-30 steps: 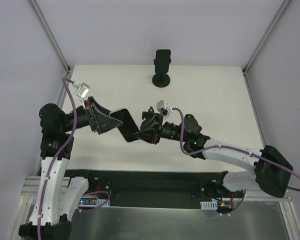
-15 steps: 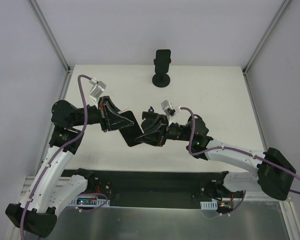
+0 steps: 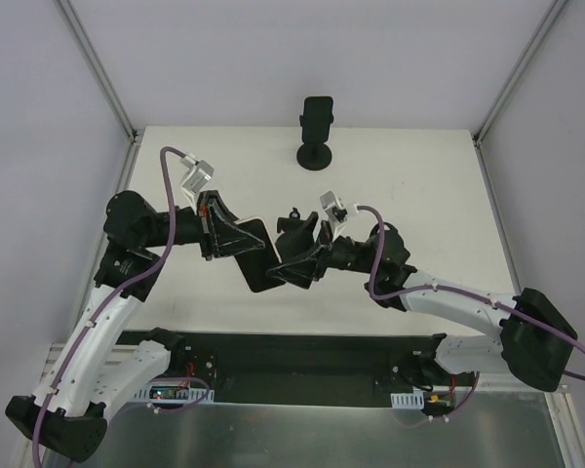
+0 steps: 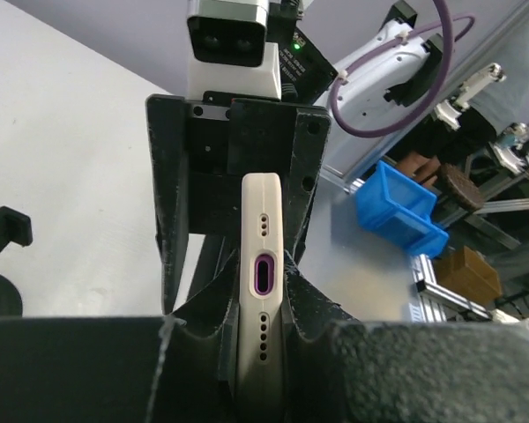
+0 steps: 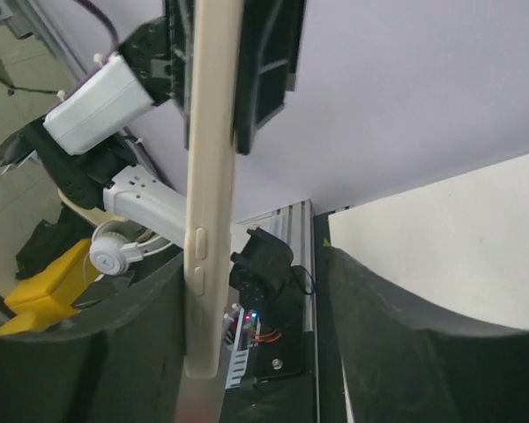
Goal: Place the phone on the phone stand
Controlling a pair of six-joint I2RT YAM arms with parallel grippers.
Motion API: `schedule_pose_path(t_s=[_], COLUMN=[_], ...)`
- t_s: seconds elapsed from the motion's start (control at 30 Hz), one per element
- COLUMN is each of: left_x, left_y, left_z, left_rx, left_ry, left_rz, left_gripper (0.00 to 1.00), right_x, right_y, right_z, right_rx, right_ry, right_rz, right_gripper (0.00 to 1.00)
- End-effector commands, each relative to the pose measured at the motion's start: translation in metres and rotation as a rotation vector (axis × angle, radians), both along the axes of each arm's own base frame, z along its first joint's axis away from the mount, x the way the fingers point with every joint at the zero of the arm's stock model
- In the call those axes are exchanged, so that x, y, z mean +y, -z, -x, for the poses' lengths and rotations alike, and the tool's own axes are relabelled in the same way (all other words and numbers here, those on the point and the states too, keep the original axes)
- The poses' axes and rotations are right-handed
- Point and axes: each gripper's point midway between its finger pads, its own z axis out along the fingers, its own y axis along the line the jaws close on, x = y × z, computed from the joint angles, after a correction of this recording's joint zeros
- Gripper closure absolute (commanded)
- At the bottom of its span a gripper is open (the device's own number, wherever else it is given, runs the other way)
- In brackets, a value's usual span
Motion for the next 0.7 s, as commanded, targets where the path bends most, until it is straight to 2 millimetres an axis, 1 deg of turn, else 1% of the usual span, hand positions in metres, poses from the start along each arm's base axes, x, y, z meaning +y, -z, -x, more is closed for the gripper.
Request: schedule_pose_path(t_s=[0.0,0.03,0.07,0.1,0.13,0.17,0.2,0.23,0.27,0.3,0.33,0.37,0.4,0.43,0.47,0.53,0.57,0.6,0.63,0.67], left_x=[0.007,0.015,0.024,0.032,0.042,0.064,0.074,0.084,0.095,0.098,0.1,0.103,0.103,0.105,0.105,0.103,0.102,0.098,0.097,0.095], left_y=[-0.014,-0.008,0.0,0.007,0.02,0.03,0.036,0.037,0.044,0.044,0.044,0.043,0.043,0.042,0.041,0.037,0.035,0.033,0.031,0.029], left_z=[-0.002,-0.023,-0.038,-0.05,-0.055,-0.076,-0.081,-0.085,-0.088,-0.088,-0.089,-0.09,-0.091,-0.091,-0.091,-0.091,-0.09,-0.088,-0.087,-0.086], left_rx=[-0.057,0.006,0.024,0.061,0.143,0.177,0.209,0.232,0.251,0.25,0.249,0.247,0.247,0.25,0.261,0.274,0.285,0.293,0.296,0.302], left_ry=[-0.142,-0.29,-0.394,-0.479,-0.552,-0.726,-0.795,-0.859,-0.918,-0.936,-0.948,-0.964,-0.969,-0.977,-0.986,-0.984,-0.979,-0.961,-0.953,-0.947], left_rz=[-0.064,-0.115,-0.166,-0.208,-0.287,-0.346,-0.384,-0.417,-0.455,-0.459,-0.461,-0.461,-0.462,-0.459,-0.452,-0.435,-0.421,-0.412,-0.405,-0.395], left_gripper=[1.0,1.0,1.0,1.0,1.0,1.0,1.0,1.0,1.0,1.0,1.0,1.0,1.0,1.0,1.0,1.0,1.0,1.0,1.0,1.0], right_x=[-0.006,-0.008,-0.012,-0.026,-0.035,-0.044,-0.069,-0.077,-0.087,-0.1,-0.103,-0.102,-0.102,-0.099,-0.094,-0.091,-0.092,-0.091,-0.09,-0.088], right_y=[-0.014,-0.008,-0.002,0.022,0.02,0.029,0.06,0.047,0.051,0.074,0.074,0.065,0.072,0.073,0.073,0.078,0.075,0.086,0.089,0.093], right_z=[-0.038,-0.047,-0.057,-0.082,-0.095,-0.105,-0.122,-0.129,-0.134,-0.134,-0.134,-0.136,-0.133,-0.132,-0.13,-0.131,-0.13,-0.133,-0.132,-0.131], right_rx=[-0.021,-0.008,0.007,0.073,0.103,0.14,0.206,0.24,0.257,0.275,0.291,0.304,0.317,0.32,0.325,0.34,0.345,0.356,0.355,0.364], right_ry=[0.192,0.249,0.317,0.479,0.565,0.645,0.803,0.869,0.919,0.962,0.974,0.987,0.977,0.961,0.937,0.934,0.938,0.946,0.944,0.939], right_rz=[0.021,0.06,0.106,0.224,0.259,0.321,0.481,0.502,0.565,0.7,0.725,0.72,0.758,0.759,0.753,0.781,0.812,0.865,0.891,0.917], right_gripper=[0.15,0.09,0.04,0.04,0.04,0.04,0.04,0.04,0.04,0.04,0.04,0.04,0.04,0.04,0.01,0.09,0.14,0.16,0.18,0.26])
